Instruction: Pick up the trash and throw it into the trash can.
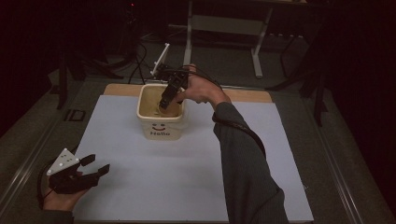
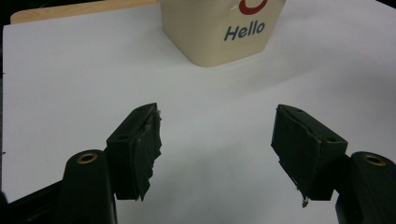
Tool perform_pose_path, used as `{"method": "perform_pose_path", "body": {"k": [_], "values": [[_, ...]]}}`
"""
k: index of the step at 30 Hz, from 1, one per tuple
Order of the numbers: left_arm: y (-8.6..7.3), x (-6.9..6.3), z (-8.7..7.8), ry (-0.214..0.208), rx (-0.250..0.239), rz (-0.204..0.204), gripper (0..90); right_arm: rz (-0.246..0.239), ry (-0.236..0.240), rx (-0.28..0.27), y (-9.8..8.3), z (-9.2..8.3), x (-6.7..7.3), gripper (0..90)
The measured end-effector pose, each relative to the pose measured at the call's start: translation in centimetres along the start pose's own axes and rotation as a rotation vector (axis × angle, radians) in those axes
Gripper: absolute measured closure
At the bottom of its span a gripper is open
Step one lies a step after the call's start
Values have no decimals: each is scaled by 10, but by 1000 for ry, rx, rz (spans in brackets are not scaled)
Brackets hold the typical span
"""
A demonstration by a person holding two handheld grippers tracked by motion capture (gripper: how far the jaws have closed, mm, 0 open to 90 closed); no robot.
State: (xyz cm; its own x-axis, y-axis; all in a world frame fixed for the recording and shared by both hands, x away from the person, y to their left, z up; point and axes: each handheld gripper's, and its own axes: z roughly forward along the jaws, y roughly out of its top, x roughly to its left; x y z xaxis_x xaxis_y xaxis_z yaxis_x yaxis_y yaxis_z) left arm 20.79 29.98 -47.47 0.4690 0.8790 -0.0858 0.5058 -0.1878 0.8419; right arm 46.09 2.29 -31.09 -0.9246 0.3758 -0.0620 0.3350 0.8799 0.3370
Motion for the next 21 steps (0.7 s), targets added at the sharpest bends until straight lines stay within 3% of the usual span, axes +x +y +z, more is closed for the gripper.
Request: {"method": "perform_pose_path", "body": {"k": [11,21], "values": [[0,0,1,7,2,0,329,16,29,-27,-16,-7,-2,150],[1,-1,5,7,11,6,329,49,32,-54,-43,-18,-10,161]]}}
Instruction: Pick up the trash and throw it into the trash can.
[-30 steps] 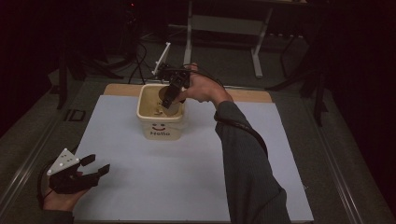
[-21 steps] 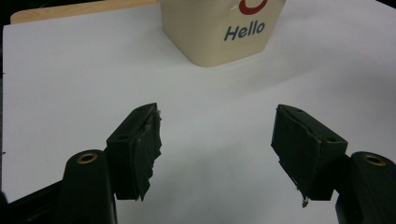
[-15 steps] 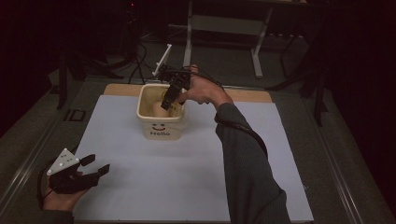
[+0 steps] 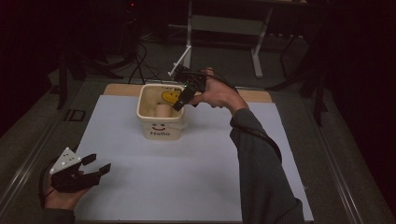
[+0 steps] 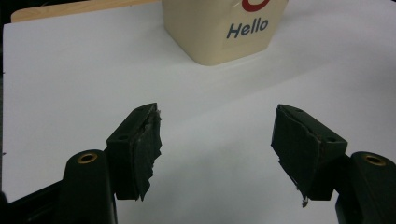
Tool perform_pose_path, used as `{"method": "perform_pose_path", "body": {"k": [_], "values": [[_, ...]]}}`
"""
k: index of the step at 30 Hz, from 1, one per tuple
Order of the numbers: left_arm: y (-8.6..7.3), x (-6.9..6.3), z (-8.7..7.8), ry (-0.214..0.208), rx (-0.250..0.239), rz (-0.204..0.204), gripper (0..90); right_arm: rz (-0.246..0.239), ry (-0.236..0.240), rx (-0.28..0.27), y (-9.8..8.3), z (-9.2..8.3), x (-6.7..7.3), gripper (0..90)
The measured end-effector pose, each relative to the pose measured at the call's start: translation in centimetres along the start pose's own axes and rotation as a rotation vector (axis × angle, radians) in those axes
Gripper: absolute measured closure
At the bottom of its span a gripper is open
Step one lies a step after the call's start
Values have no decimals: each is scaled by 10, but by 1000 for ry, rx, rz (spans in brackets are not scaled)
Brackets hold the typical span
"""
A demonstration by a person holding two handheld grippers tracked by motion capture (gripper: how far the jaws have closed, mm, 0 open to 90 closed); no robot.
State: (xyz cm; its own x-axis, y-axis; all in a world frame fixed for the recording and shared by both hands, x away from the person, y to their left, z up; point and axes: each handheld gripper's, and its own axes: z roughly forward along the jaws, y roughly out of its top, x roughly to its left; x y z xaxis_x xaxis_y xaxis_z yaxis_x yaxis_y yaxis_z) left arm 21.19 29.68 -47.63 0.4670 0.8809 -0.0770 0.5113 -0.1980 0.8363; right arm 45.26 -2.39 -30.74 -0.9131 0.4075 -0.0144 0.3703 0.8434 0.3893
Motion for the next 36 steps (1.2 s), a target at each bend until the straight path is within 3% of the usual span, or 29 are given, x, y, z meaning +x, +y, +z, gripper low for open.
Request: {"method": "perform_pose_path", "body": {"k": [16,36], "values": [[1,-2,2,-2,9,8,329,101,-22,-41,-52,-16,-19,160],[1,-3,3,-3,16,14,327,208,-61,-72,-119,-32,-33,160]]}}
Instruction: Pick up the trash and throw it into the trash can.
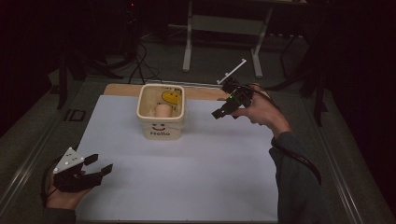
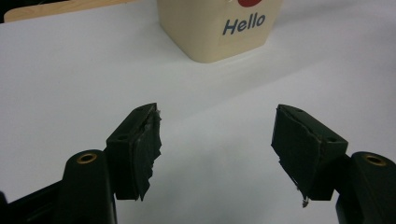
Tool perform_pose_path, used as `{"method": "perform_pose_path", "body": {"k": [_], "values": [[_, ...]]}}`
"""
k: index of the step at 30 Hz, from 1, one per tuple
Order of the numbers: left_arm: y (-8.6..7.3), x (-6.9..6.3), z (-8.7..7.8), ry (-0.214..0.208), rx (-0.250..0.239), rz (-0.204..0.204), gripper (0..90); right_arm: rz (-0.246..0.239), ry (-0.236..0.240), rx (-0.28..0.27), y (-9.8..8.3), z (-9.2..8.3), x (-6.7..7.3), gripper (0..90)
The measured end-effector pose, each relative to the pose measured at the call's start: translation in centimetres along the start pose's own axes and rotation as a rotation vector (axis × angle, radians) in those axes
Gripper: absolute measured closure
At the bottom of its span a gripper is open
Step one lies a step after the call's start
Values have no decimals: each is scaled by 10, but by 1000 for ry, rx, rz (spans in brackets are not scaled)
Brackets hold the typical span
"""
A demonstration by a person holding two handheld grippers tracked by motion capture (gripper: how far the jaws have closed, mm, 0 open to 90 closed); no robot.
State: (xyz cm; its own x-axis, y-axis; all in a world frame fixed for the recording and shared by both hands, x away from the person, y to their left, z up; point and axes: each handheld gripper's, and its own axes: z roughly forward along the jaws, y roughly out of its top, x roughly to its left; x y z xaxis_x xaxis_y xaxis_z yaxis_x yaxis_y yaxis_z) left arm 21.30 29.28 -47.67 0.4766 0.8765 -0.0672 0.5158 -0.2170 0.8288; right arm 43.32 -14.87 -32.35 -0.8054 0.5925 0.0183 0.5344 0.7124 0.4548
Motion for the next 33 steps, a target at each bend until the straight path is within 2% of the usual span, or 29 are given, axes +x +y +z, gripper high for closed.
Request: {"method": "perform_pose_path", "body": {"k": [10,11,15,21,23,27,33], "values": [[0,-1,-1,0,-5,0,327,17,-26,-51,-30,-11,-4,160],[0,-1,-1,0,-5,0,327,27,-33,-72,-40,-13,-6,160],[0,0,-1,-1,-6,-1,326,51,-33,-106,-57,-15,-9,160],[0,0,-1,0,-7,-5,326,81,-64,-153,-84,-17,-9,160],[0,0,-1,0,-6,-7,326,79,-75,-167,-94,-16,-8,155],[-1,1,-1,-1,-4,-8,325,118,-90,-201,-117,-11,-6,149],[-1,1,-1,0,-5,-10,324,171,-92,-250,-153,6,-5,143]]}}
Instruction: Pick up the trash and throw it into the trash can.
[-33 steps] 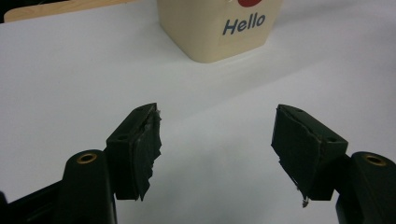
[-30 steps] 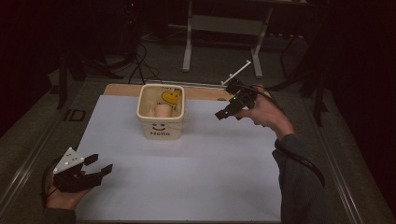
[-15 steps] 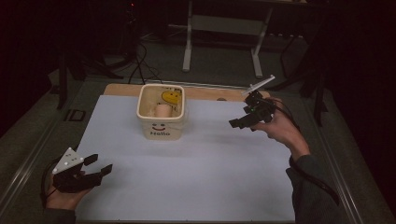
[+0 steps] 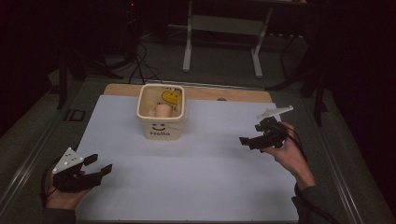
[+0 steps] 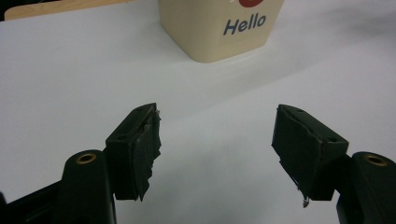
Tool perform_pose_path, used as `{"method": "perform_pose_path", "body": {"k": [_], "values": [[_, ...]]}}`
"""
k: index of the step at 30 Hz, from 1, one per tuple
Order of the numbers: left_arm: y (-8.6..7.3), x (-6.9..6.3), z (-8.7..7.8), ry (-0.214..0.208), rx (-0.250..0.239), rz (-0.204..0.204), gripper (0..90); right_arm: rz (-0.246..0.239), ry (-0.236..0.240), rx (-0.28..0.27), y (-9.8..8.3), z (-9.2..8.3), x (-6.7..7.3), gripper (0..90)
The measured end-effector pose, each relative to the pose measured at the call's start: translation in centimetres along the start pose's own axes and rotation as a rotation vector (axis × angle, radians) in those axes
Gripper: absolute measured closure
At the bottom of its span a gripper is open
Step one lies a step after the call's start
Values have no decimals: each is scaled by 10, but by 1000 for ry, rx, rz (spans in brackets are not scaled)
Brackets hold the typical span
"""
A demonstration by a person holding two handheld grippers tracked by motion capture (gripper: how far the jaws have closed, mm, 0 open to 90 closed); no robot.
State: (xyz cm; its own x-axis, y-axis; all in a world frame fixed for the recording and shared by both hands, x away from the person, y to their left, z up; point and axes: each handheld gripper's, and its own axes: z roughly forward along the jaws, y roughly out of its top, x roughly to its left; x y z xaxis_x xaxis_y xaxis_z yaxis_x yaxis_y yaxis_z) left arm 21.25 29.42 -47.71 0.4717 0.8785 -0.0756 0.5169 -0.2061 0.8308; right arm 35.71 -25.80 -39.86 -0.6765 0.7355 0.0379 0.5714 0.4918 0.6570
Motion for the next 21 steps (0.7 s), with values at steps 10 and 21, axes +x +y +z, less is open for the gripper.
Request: {"method": "perform_pose_path", "body": {"k": [10,21], "values": [[-1,1,1,-2,4,-4,323,5,-12,-102,-51,8,6,138],[0,1,1,-5,-1,-7,323,49,-31,-233,-85,13,10,140]]}}
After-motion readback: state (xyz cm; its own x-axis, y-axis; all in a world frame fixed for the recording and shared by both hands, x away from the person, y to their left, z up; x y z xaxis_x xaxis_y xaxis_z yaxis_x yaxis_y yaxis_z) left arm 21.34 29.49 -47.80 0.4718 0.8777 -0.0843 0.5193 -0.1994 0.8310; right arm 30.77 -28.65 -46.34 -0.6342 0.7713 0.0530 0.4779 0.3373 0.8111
